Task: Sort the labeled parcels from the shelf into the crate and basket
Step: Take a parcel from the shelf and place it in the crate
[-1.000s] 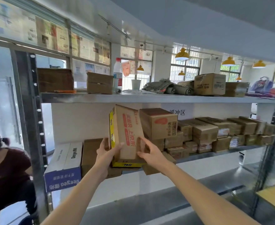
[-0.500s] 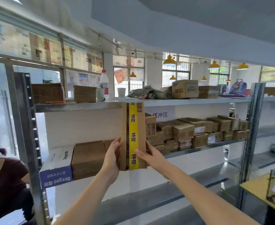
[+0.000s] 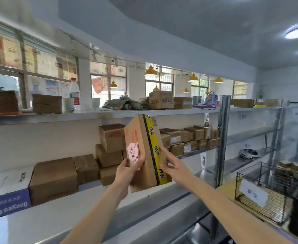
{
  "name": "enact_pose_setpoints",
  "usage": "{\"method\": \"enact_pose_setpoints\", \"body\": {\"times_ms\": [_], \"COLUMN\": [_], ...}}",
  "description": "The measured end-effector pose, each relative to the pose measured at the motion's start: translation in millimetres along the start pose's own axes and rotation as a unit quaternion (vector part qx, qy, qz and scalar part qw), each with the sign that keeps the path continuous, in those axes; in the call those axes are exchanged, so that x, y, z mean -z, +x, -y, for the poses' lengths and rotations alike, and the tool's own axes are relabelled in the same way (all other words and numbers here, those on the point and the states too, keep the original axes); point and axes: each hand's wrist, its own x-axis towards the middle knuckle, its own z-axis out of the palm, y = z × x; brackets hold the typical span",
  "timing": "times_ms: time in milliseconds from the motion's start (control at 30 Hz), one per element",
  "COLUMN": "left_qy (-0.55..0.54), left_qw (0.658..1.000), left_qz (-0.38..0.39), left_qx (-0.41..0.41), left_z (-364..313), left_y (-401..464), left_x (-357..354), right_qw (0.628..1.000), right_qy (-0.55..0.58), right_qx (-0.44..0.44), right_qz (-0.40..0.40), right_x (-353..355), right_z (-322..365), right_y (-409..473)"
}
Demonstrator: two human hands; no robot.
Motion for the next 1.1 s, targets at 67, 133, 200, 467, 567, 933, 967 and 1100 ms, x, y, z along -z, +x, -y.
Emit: {"method": "enact_pose_setpoints", "body": {"times_ms": [67,133,200,467,567,933,967,1100], "left_qy": [0.002,0.004,0.017,-0.027,-0.055,-0.012,-0.012,-0.003], "left_qw": [1.0,1.0,0.999,0.99,0.981,0.944,0.94,0.922], "left_qz": [0.002,0.007,0.031,0.133,0.184,0.33,0.341,0.387], "left_qx": [-0.015,-0.024,-0.032,-0.04,-0.022,0.002,0.003,0.002], "left_z": [2,4,8,20,24,64,69,91], "left_y": [2,8,16,53,75,115,115,113], "left_x": [-18,-36,-52,-111,-138,-270,-286,-361], "right_qw": [1.0,0.999,0.998,0.986,0.982,0.946,0.941,0.922], "right_qy": [-0.018,-0.016,0.021,0.033,0.054,0.039,0.03,0.02], "right_qx": [-0.009,-0.031,-0.052,-0.122,-0.099,-0.169,-0.177,-0.196], "right_qz": [-0.008,-0.025,-0.036,-0.11,-0.154,-0.275,-0.287,-0.333], "right_x": [13,27,41,98,120,206,217,267], "right_z": [-5,-6,-7,-52,-66,-116,-124,-150], "right_y": [-6,-11,-14,-12,-14,-40,-46,-76]}}
